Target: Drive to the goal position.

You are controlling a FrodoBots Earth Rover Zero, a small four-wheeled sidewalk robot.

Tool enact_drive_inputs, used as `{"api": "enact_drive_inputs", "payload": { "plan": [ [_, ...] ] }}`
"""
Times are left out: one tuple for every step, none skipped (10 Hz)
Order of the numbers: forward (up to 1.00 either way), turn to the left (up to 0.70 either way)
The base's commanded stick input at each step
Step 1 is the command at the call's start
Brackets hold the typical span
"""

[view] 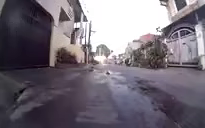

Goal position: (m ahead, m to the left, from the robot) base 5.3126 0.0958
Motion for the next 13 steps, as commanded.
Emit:
{"api": "enact_drive_inputs", "payload": {
  "plan": [
    [1.00, 0.00],
    [1.00, 0.00],
    [1.00, 0.00],
    [1.00, 0.00],
    [1.00, 0.00],
    [1.00, 0.00],
    [1.00, 0.00],
    [1.00, 0.00],
    [1.00, 0.00],
    [1.00, 0.00],
    [1.00, 0.00],
    [1.00, 0.00],
    [1.00, 0.00]
  ]
}}
